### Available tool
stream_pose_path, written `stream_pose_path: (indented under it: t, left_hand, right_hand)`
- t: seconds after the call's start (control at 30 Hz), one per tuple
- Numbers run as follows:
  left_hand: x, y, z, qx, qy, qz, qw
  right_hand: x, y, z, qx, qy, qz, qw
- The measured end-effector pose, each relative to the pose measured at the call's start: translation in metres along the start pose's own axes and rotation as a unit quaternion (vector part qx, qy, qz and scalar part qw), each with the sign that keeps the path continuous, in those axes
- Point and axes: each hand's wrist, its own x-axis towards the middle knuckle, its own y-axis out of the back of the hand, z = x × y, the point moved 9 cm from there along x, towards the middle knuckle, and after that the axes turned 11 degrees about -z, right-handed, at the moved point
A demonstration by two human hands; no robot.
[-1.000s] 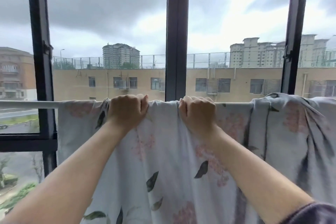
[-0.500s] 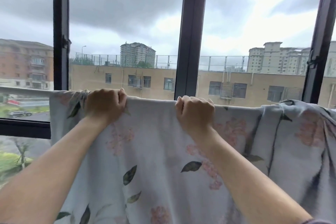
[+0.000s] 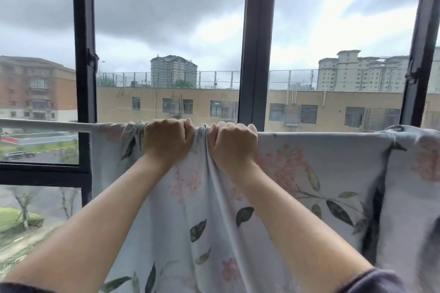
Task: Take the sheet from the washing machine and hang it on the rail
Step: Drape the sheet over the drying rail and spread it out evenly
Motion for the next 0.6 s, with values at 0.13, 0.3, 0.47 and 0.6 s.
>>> stream_pose_path:
  t: [0.13, 0.3, 0.47, 0.6]
  left_hand:
    - [-0.003, 0.011, -0.020, -0.014, -0.045, 0.002, 0.999]
    - [-0.003, 0.014, -0.068, -0.007, -0.043, -0.003, 0.999]
    - [-0.005, 0.016, -0.084, -0.004, -0.039, -0.009, 0.999]
    - [-0.007, 0.017, -0.076, -0.018, -0.057, -0.008, 0.998]
  right_hand:
    - [-0.002, 0.006, -0.017, -0.003, 0.015, 0.013, 1.000]
    - [-0.002, 0.005, -0.019, -0.024, 0.014, 0.001, 1.000]
    - [-0.003, 0.003, -0.027, -0.017, -0.016, -0.012, 1.000]
    - [-0.005, 0.001, -0.049, 0.012, -0.026, -0.022, 0.999]
